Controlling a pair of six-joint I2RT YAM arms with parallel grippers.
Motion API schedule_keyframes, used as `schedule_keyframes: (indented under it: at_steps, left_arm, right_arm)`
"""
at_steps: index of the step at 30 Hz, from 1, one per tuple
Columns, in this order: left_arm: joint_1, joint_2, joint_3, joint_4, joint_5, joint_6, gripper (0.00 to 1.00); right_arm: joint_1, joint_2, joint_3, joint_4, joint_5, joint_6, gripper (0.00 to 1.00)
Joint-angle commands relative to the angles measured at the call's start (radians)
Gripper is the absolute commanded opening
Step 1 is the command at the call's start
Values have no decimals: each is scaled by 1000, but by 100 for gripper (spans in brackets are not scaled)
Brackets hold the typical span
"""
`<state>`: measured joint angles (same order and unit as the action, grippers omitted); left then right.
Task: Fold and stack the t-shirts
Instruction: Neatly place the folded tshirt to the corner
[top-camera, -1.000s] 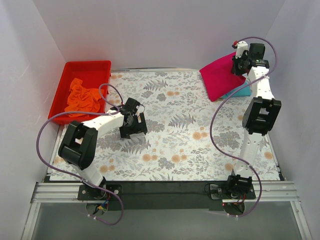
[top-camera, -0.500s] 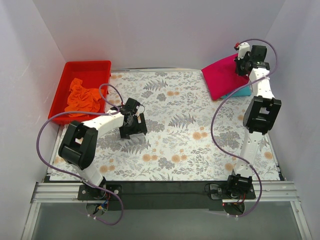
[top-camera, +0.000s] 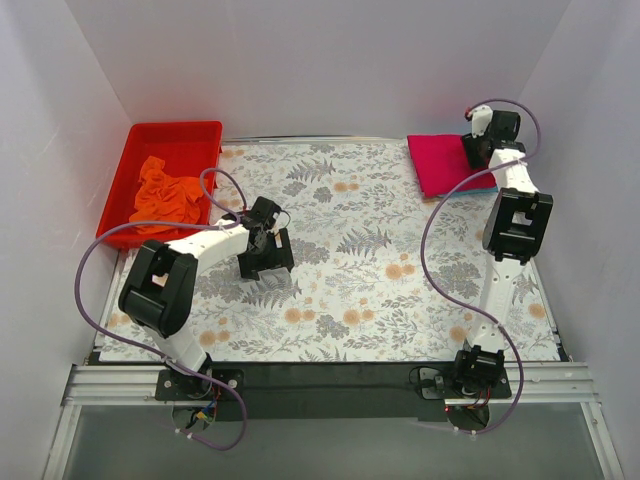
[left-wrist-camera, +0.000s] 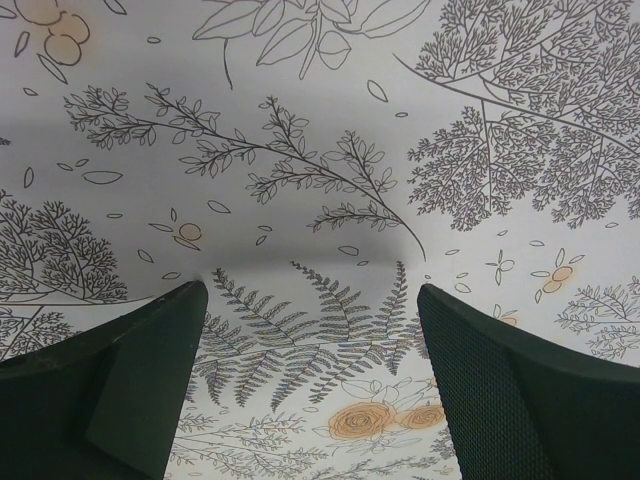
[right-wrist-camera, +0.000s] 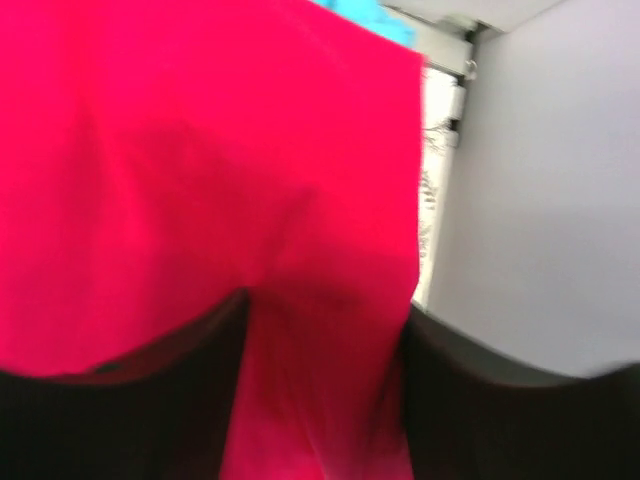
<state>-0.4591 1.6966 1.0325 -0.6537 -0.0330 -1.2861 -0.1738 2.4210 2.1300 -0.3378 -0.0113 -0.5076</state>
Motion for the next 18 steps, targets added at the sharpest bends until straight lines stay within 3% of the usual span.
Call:
schedule_keyframes:
  at_steps: [1, 6, 7, 9, 18]
  left_arm:
    - [5, -3, 23, -12, -4, 5, 80]
    - [7, -31, 52, -12, -25, -4, 80]
    - [7, -38, 58, -9, -31, -5, 80]
    - [5, -61, 86, -8, -48, -10, 82]
    - [7, -259, 167, 12, -212, -12, 93]
  right_arm:
    - [-4, -22, -16, 117, 115, -11, 56]
    - [5, -118, -63, 123, 143, 93, 66]
    - [8, -172, -82, 122, 143, 109, 73]
    - [14, -227, -116, 111, 151, 170, 78]
    - [10, -662, -350, -6, 93, 395, 88]
